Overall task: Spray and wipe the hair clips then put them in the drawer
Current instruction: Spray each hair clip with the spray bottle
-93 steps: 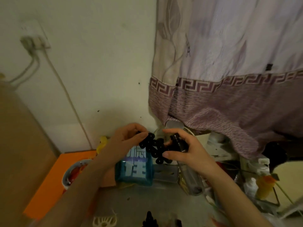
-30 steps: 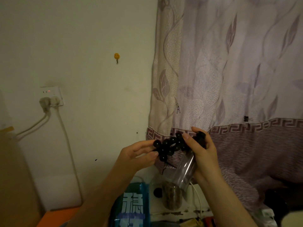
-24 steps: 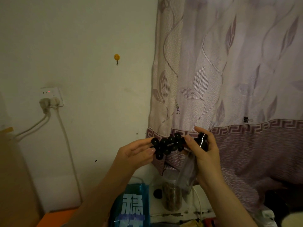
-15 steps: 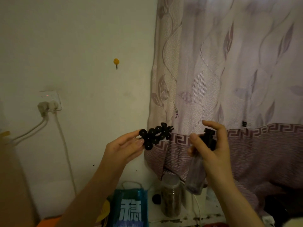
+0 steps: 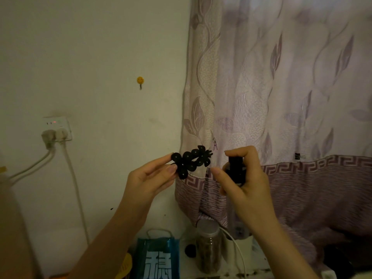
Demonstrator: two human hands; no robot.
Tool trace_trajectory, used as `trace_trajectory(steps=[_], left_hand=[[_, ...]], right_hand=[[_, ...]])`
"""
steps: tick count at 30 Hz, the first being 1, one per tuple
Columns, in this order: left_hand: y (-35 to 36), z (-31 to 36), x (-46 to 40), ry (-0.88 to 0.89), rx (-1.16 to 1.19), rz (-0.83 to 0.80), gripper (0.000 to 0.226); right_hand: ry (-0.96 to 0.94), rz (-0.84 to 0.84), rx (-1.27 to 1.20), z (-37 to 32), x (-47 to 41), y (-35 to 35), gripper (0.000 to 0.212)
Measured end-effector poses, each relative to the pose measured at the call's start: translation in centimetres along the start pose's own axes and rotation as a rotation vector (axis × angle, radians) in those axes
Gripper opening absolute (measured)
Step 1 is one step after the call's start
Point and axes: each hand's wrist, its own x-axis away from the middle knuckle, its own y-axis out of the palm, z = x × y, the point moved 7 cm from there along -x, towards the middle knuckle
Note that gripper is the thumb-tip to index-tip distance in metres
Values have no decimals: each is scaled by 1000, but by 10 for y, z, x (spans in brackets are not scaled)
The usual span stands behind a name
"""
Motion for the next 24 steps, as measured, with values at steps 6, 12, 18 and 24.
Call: trace_trajectory(steps=[6,12,18,24], left_hand=[[1,1,0,2,-2,-7,46],[4,0,3,0,-15,-29,49],[6,-2,4,-6,2,-29,42],[5,-4,6,-22,-6,-21,48]], right_hand=[[25,22,19,2,0,1,25],[26,36,30,4,1,0,26],[61,94,-47,12,3,-7,21],[97,98,-156,24,7,-18,27]])
